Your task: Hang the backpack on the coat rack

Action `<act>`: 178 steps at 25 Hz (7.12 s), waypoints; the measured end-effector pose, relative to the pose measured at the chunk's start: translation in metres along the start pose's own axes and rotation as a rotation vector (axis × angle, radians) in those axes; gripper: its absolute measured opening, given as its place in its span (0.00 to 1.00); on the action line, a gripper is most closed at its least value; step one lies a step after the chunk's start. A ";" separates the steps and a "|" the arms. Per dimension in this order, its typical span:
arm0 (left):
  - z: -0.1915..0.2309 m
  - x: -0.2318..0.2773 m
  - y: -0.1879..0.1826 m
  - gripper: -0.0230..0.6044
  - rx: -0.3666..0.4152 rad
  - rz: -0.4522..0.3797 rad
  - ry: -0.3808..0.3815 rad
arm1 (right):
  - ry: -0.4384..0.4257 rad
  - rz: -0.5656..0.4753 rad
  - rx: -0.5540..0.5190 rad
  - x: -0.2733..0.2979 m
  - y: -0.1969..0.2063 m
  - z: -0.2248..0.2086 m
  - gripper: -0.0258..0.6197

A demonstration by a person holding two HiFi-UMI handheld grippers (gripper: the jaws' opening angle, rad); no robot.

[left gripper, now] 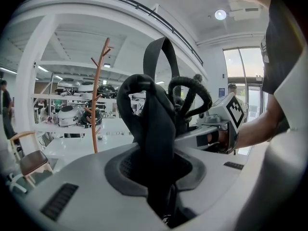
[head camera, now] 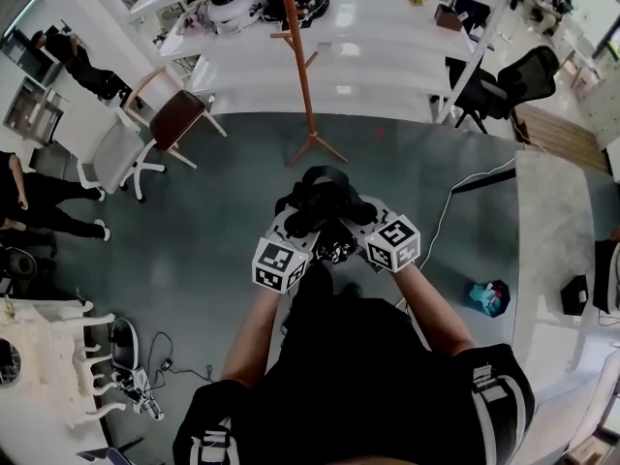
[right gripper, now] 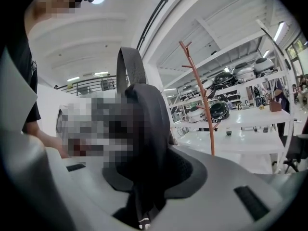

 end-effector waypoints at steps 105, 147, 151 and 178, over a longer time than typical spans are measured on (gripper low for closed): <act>0.381 0.273 -0.112 0.17 0.059 0.049 0.153 | 0.153 -0.040 0.101 0.310 -0.152 -0.315 0.24; 0.467 0.417 -0.176 0.17 -0.066 0.042 -0.112 | -0.119 0.099 0.042 0.383 -0.230 -0.488 0.24; 0.475 0.428 -0.172 0.17 -0.093 0.045 -0.142 | -0.143 0.118 0.037 0.392 -0.228 -0.500 0.24; 0.520 0.483 -0.161 0.17 -0.171 0.096 -0.285 | -0.266 0.220 0.038 0.442 -0.224 -0.566 0.24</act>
Point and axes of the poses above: the fingertips, and each gripper's own axes: x forward along the fingers, z to its left, y out of its underside, the point moved 4 cm from there along -x, backward along the fingers, and after that the axes turned 1 degree about -y, right-handed, at the moved point
